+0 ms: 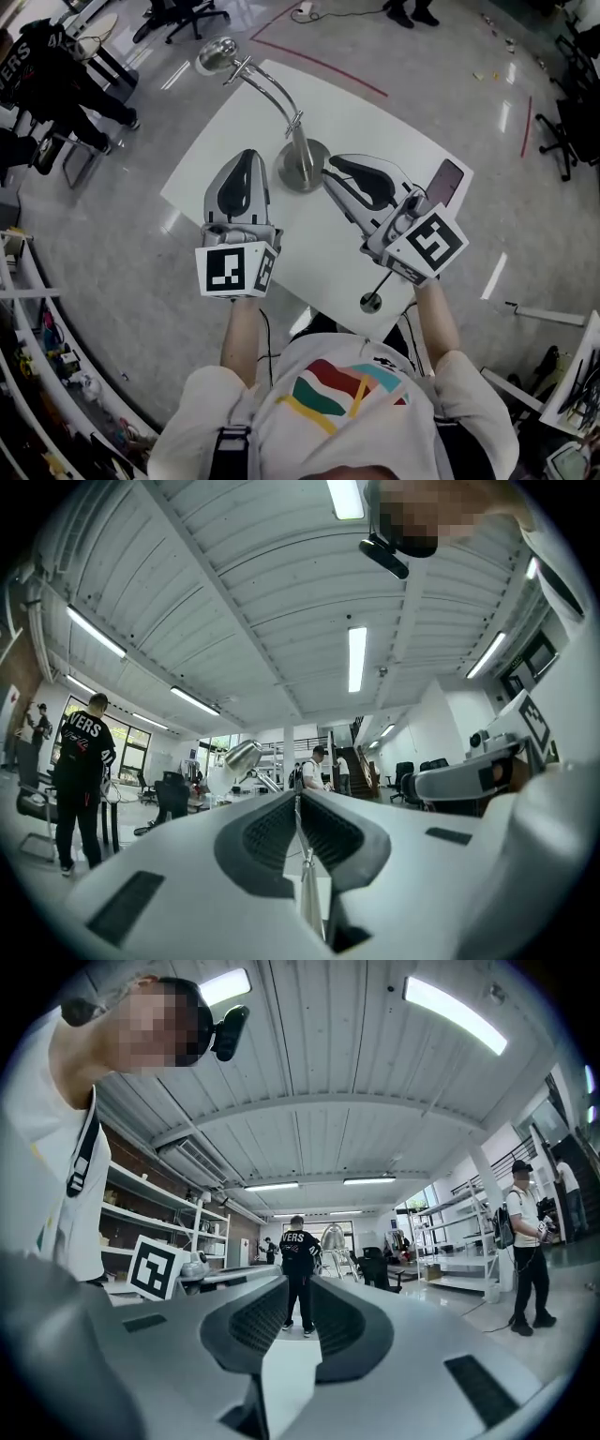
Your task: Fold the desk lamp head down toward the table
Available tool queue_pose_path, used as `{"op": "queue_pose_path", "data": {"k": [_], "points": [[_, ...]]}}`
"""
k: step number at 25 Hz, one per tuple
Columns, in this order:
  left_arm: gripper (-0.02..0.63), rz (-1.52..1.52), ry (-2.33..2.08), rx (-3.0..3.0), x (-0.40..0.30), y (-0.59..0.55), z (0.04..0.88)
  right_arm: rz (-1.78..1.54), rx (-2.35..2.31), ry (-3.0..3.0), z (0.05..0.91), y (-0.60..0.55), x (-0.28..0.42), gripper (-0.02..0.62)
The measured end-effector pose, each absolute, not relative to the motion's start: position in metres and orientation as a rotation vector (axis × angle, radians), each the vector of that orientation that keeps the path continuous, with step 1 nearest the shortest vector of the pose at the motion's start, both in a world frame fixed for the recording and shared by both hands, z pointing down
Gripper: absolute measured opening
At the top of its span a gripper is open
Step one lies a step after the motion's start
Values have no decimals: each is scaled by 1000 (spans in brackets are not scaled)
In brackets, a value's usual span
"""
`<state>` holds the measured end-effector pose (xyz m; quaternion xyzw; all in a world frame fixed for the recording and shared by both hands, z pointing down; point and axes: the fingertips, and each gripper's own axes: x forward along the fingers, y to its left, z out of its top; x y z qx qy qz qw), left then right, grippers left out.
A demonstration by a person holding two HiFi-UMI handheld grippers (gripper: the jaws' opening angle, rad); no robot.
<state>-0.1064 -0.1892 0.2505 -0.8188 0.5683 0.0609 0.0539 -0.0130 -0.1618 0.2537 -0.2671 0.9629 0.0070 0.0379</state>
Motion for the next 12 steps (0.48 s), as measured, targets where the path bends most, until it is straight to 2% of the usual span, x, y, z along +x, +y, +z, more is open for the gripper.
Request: {"op": "queue_pose_path", "data": {"k": [1,2,3,4,5,8,12], "points": [[44,196,1724,-2477,-106,-194,245,33,-811,2962,252,-167,-13,54],[75,207,1718,-2464,-107,-199,238,41,-802,2969,250,-173,-14,54],[119,214,1709,-2448,-108,-205,232,41,-787,2977,249,-181,-17,89],[154,213,1698,-2427,-111,-212,224,34,-764,2989,248,-190,-22,161],[184,201,1686,-2402,-115,-219,216,29,-737,3003,248,-199,-29,176],[210,124,1667,-2318,-132,-245,195,106,-672,3066,243,-220,-56,184],[212,86,1624,-2345,-144,-278,190,264,-750,3138,242,-257,-86,181]]}}
